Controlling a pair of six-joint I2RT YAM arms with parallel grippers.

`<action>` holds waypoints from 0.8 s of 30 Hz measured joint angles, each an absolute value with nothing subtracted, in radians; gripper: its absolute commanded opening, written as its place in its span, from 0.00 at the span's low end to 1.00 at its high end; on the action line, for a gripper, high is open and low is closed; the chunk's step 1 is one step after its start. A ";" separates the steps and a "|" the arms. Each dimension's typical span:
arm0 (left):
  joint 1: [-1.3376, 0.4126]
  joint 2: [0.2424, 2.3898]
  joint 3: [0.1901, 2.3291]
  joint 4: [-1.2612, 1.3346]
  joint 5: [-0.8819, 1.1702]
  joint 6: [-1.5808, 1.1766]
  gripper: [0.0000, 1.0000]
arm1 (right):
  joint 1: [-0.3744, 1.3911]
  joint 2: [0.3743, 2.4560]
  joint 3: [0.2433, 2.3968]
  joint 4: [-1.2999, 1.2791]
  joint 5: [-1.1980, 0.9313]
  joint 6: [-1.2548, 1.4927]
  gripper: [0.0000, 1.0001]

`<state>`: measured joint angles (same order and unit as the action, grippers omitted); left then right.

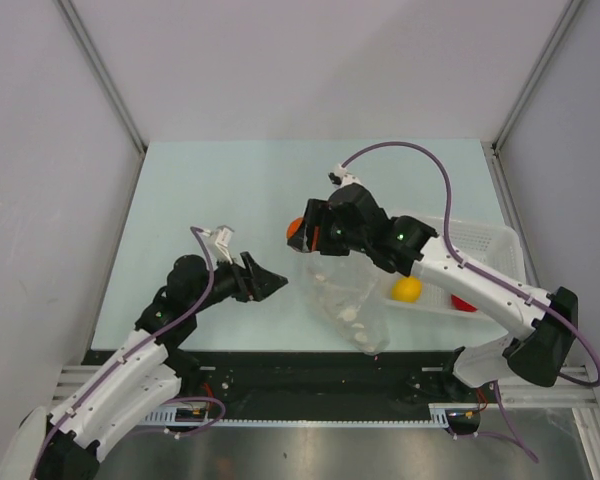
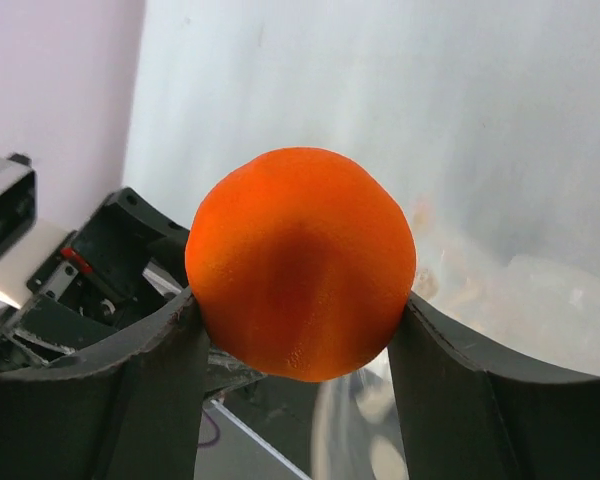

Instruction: Open the zip-top bag and remove the fake food

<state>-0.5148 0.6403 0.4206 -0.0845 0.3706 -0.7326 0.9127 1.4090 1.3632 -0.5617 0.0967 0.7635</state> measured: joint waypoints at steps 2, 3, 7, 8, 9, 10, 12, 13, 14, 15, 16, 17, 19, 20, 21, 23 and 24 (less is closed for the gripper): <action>-0.515 0.640 0.440 -0.093 0.376 -0.730 0.83 | 0.894 1.397 1.360 -0.537 0.075 0.770 0.13; -0.515 0.639 0.446 -0.093 0.382 -0.730 0.83 | 0.885 1.390 1.355 -0.511 0.059 0.773 0.14; -0.515 0.640 0.449 -0.087 0.415 -0.736 0.83 | 0.862 1.381 1.349 -0.423 0.017 0.783 0.14; -0.515 0.642 0.449 -0.083 0.423 -0.739 0.84 | 0.862 1.384 1.358 -0.427 0.017 0.782 0.15; -0.515 0.644 0.449 -0.078 0.431 -0.743 0.85 | 0.862 1.390 1.375 -0.438 0.023 0.780 0.15; -0.515 0.651 0.449 -0.071 0.437 -0.746 0.86 | 0.863 1.395 1.398 -0.455 0.039 0.775 0.16; -0.516 0.671 0.453 -0.064 0.453 -0.752 0.88 | 0.863 1.397 1.443 -0.500 0.090 0.764 0.17; -0.520 0.690 0.460 -0.065 0.459 -0.753 0.89 | 0.859 1.389 1.458 -0.519 0.115 0.758 0.17; -0.524 0.704 0.466 -0.065 0.461 -0.752 0.89 | 0.852 1.374 1.465 -0.542 0.138 0.752 0.18; -0.535 0.725 0.474 -0.072 0.458 -0.751 0.89 | 0.835 1.351 1.462 -0.568 0.158 0.746 0.18; -0.551 0.741 0.480 -0.081 0.447 -0.748 0.88 | 0.806 1.319 1.451 -0.590 0.172 0.739 0.18; -0.572 0.752 0.483 -0.093 0.435 -0.741 0.86 | 0.773 1.283 1.432 -0.605 0.185 0.734 0.18; -0.611 0.761 0.484 -0.117 0.405 -0.731 0.83 | 0.678 1.178 1.358 -0.640 0.222 0.727 0.19; -0.626 0.767 0.485 -0.129 0.393 -0.725 0.83 | 0.639 1.141 1.328 -0.655 0.228 0.727 0.19; -0.634 0.777 0.488 -0.139 0.384 -0.722 0.83 | 0.584 1.098 1.286 -0.665 0.229 0.727 0.20; -0.655 0.819 0.514 -0.168 0.362 -0.705 0.85 | 0.468 1.037 1.190 -0.689 0.218 0.729 0.22; -0.665 0.845 0.532 -0.183 0.351 -0.697 0.86 | 0.407 1.018 1.145 -0.699 0.202 0.729 0.23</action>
